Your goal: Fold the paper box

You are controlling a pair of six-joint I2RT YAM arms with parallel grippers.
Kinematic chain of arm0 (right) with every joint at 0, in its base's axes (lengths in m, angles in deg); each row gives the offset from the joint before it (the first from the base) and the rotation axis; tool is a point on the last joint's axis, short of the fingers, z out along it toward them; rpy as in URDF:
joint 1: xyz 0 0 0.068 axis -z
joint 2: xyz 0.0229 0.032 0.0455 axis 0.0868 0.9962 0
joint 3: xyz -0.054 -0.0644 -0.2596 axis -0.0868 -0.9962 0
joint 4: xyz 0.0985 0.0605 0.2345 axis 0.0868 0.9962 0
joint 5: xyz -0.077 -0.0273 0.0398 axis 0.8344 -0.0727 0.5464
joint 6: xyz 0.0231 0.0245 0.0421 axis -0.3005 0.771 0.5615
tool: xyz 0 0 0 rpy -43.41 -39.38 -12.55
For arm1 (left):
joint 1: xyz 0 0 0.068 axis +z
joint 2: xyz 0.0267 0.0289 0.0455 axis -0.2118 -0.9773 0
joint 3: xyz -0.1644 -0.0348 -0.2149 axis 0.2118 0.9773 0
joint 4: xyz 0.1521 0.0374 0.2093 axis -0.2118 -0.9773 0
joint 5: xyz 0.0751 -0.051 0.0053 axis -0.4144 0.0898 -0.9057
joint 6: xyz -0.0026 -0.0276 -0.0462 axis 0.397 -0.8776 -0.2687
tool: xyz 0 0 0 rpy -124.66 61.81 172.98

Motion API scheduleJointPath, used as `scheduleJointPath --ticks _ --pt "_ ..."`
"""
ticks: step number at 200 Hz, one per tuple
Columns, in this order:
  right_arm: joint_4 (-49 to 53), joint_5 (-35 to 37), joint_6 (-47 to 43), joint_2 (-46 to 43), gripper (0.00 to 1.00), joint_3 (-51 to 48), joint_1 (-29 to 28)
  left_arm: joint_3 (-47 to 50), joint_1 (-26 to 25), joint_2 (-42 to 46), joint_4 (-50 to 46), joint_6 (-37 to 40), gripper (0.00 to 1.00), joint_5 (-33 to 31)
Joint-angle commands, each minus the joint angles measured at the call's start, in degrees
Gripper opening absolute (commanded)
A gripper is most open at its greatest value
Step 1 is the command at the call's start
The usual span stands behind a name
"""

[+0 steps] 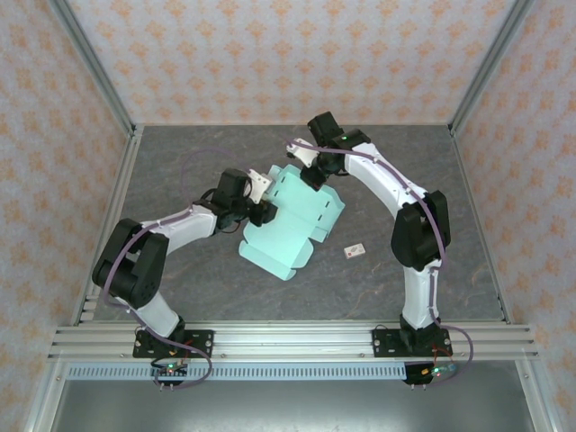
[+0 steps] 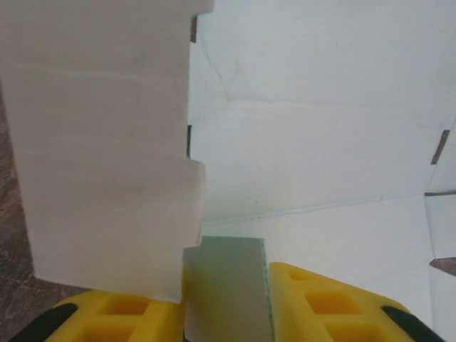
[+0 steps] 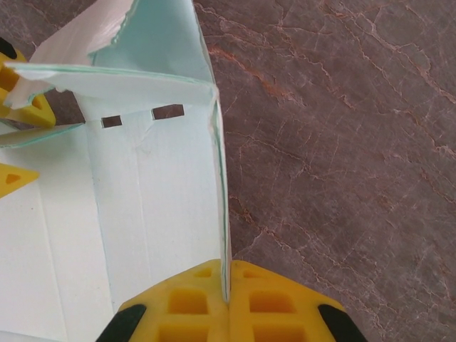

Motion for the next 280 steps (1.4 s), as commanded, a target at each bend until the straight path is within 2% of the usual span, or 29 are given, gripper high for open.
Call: scheduleJointPath --ticks 1,35,68,88,104,133,166,197,236,280 --pt "-1.38 -0.60 0.00 0.70 0.00 1.52 -0.29 -1.23 0.58 3.09 -1.76 -2.03 0.38 5.97" --pt "-0.77 -0.90 -0.45 0.82 0.00 2.10 -0.29 -2.29 2.53 2.76 -4.72 -2.60 0.43 3.29" --pt "0.29 -0.73 -0.94 0.68 0.00 2.76 -0.29 -1.71 3.52 4.98 -7.30 -3.28 0.55 -6.95" --pt "0.45 -1.03 -0.89 0.76 0.00 3.10 -0.30 -0.65 3.52 6.90 -7.64 -2.94 0.60 -9.65" --pt "0.55 -1.22 -0.72 0.88 0.00 3.38 -0.30 0.73 3.52 8.46 -6.21 -2.60 0.63 -8.98" --pt "1.15 -1.18 -0.61 1.25 0.00 4.04 -0.29 1.36 2.48 9.86 -4.80 1.94 0.63 -1.25" --pt "1.61 -1.05 -0.57 1.52 0.00 4.87 -0.30 -3.42 1.33 6.75 -10.21 5.86 0.61 5.71" --pt "2.10 -1.14 -0.62 1.84 0.00 5.49 -0.29 -5.10 1.09 3.33 -8.33 4.99 0.61 3.27" --pt "2.49 -1.04 -0.61 2.14 0.00 5.58 -0.34 -10.36 1.50 -1.34 -9.84 5.46 0.62 3.49" --pt "2.65 -1.27 -0.75 1.96 0.00 5.59 -0.29 -11.01 3.30 -2.50 -7.61 3.23 0.63 0.65"
